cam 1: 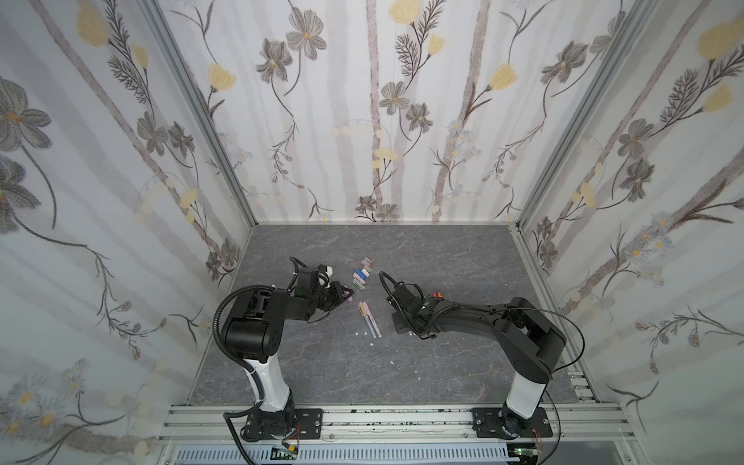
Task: Remove pen caps from pens
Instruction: Place the pen at the center of the table.
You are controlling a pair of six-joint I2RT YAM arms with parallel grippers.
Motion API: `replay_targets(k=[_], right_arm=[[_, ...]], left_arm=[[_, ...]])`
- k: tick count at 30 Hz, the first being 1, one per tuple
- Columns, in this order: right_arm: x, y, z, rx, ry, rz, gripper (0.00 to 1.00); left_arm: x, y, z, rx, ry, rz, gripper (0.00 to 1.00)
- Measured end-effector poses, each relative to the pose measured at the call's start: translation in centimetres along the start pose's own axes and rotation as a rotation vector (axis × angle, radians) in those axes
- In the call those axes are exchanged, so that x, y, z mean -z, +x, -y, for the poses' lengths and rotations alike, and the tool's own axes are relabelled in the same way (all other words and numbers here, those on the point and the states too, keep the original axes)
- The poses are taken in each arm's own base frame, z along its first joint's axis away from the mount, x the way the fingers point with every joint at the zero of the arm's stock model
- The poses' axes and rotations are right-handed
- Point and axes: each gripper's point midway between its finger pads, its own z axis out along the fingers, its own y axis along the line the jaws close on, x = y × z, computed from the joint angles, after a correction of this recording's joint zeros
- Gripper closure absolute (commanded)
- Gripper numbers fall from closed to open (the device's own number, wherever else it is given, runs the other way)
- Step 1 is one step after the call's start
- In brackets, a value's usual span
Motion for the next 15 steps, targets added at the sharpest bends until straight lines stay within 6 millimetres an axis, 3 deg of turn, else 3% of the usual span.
replay_targets(k=[8,15], right_arm=[[-0.1,-0.2,0.2,0.002,0.021,0.009,0.79],[0.3,-1.5,0.1,0.000,0.032,0.043,0.78]], left_arm=[[0.0,-0.2,0.2,-0.005,0.006,0.003,0.88],[-0.1,-0.2,0.3,-0.005,0.008,0.003,0.88]])
